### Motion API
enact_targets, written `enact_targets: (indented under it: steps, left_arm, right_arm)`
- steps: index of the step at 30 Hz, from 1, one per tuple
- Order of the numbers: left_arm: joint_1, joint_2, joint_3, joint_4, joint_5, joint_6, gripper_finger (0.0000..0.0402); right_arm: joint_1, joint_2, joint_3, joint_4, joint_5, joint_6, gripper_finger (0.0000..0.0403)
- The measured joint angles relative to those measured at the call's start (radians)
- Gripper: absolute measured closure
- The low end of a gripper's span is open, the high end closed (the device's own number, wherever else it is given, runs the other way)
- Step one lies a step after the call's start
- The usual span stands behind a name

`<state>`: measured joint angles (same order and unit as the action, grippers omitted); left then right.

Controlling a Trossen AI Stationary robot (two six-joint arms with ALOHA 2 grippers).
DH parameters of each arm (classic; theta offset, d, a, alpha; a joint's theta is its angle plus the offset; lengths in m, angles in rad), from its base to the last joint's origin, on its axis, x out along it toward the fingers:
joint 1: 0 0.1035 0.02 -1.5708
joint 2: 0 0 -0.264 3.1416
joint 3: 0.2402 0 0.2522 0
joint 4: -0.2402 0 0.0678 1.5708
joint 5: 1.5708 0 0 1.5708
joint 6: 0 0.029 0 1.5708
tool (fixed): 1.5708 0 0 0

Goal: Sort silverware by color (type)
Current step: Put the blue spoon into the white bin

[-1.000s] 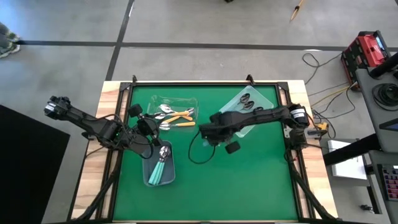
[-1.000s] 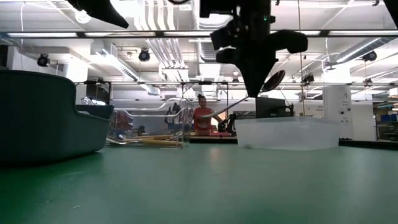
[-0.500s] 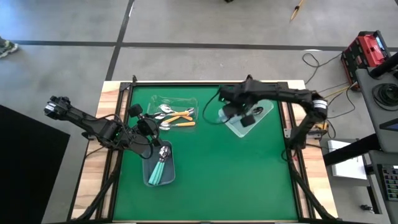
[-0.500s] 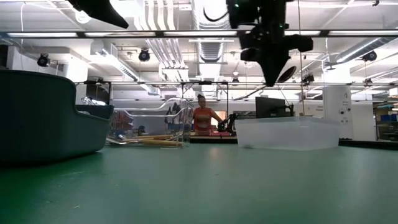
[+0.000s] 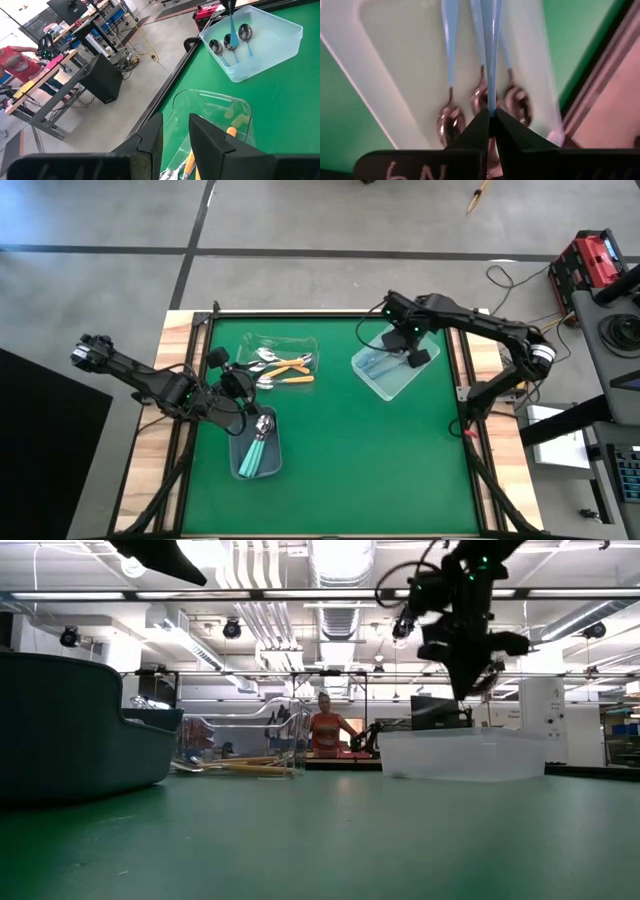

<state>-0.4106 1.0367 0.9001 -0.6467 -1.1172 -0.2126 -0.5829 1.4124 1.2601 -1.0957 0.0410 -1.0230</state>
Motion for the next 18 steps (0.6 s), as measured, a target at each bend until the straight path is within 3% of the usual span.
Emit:
enact_targets:
  steps: [18]
  left_arm:
    - [0.0,0.0,0.0,0.003,0.0,-0.014,0.0326]
  right_arm:
    - [-0.14,-0.002,-0.254,0.253,-0.052,-0.141,0.039]
